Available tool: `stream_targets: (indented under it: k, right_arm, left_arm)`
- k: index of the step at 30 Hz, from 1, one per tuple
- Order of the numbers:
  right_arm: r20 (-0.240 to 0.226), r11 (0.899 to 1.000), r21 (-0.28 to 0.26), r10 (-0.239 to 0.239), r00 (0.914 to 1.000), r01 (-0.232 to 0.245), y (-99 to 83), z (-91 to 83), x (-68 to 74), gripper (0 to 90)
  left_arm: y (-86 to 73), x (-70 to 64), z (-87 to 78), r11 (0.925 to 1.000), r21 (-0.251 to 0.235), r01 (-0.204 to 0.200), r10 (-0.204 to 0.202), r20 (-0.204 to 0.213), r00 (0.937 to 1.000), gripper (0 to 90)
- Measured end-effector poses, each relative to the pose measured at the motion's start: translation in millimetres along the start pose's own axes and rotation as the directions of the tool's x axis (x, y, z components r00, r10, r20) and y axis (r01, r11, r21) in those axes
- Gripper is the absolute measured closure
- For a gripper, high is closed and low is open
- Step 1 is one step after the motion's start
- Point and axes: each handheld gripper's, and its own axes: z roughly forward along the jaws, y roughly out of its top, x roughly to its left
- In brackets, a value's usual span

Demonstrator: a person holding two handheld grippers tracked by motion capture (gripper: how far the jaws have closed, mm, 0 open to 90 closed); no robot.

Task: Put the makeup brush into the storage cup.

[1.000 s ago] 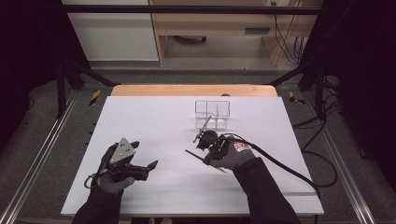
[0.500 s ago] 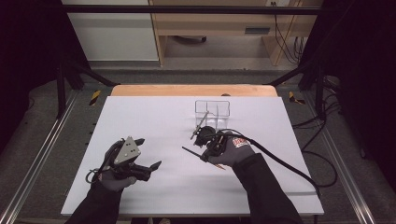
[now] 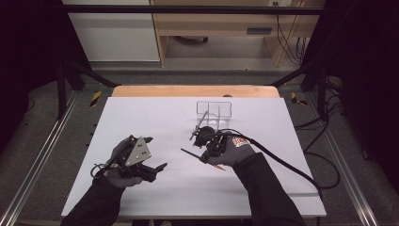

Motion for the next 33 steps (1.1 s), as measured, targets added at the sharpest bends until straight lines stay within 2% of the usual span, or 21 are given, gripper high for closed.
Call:
stream_targets:
  k: [8, 17, 25, 28, 33]
  right_arm:
    - [-0.016, 1.000, -0.001, -0.016, 0.9997, 0.016, 2.7, -2.2, 2.4, 84.0]
    - [-0.044, 0.999, 0.014, -0.028, 0.9987, 0.029, 5.7, -2.9, 6.0, 84.0]
    - [-0.054, 0.999, 0.017, -0.030, 0.9981, 0.031, 7.3, -1.6, 5.8, 84.0]
    - [-0.062, 0.999, 0.017, -0.035, 0.9975, 0.037, 8.1, -1.2, 5.1, 84.0]
    - [-0.072, 0.999, 0.019, -0.035, 0.9968, 0.037, 8.8, -0.3, 6.3, 84.0]
  left_arm:
    - [8.0, -10.5, 2.7, 0.9962, -0.006, -0.087, 0.087, 0.027, 0.9958, 7.0]
    - [15.9, -21.1, 9.4, 0.9869, 0.023, -0.159, 0.159, 0.010, 0.9872, 8.1]
    - [21.2, -30.8, 12.7, 0.9731, 0.028, -0.229, 0.229, -0.020, 0.9732, 9.6]
    - [22.7, -34.0, 12.6, 0.9663, 0.032, -0.255, 0.256, -0.034, 0.9660, 10.2]
    - [25.1, -37.8, 12.6, 0.9577, 0.041, -0.285, 0.287, -0.048, 0.9569, 11.8]
